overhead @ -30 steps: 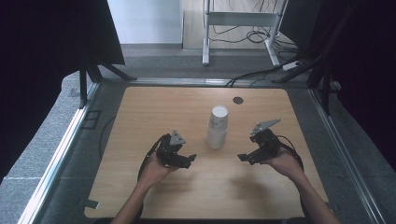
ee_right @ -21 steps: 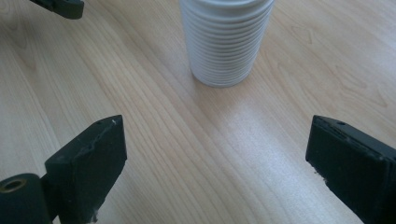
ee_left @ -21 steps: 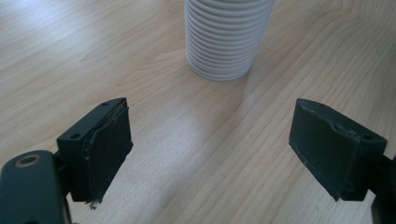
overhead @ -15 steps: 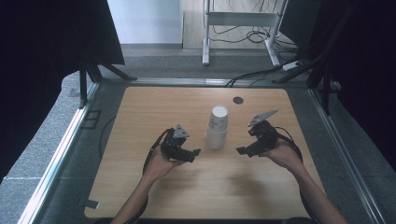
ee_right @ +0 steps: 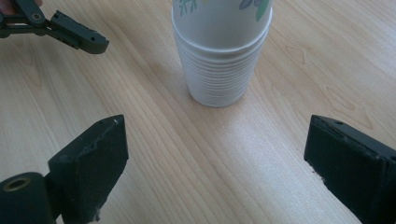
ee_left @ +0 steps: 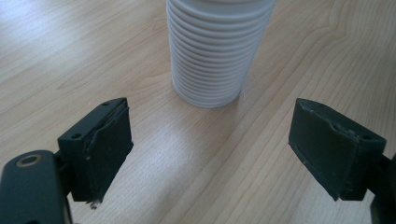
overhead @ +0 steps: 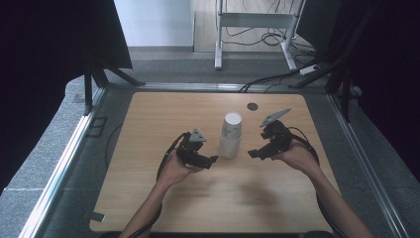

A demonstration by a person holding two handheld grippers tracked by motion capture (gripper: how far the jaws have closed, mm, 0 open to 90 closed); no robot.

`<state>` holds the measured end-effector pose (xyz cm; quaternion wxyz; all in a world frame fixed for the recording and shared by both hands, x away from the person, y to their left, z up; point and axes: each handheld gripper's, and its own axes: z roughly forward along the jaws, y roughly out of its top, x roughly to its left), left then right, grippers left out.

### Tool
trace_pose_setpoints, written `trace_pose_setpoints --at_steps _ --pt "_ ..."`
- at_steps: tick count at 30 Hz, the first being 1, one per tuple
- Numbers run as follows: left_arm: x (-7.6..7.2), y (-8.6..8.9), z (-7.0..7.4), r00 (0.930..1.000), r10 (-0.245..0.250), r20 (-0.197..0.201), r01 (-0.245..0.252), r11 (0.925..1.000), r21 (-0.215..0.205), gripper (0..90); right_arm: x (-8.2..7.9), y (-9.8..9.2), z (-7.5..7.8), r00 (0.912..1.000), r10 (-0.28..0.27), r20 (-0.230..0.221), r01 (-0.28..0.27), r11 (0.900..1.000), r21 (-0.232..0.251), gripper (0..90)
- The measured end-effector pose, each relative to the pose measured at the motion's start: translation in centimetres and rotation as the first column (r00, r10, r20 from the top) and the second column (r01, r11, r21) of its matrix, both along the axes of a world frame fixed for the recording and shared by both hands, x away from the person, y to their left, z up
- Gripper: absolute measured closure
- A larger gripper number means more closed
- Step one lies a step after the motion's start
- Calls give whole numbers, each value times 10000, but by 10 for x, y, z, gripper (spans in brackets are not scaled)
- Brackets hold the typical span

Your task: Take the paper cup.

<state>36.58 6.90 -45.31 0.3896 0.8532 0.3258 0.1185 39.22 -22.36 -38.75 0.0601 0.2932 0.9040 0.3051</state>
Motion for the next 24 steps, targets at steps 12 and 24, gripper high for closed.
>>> trace_pose_setpoints --at_steps 12,24 --pt "9 -12 4 9999 -76 74 75 10000 22 140 12 10 14 9995 279 -157 -285 9989 -383 65" --pt "20 -20 4 10000 -63 44 64 10000 -74 142 24 22 28 9990 376 -260 -394 9966 -720 102"
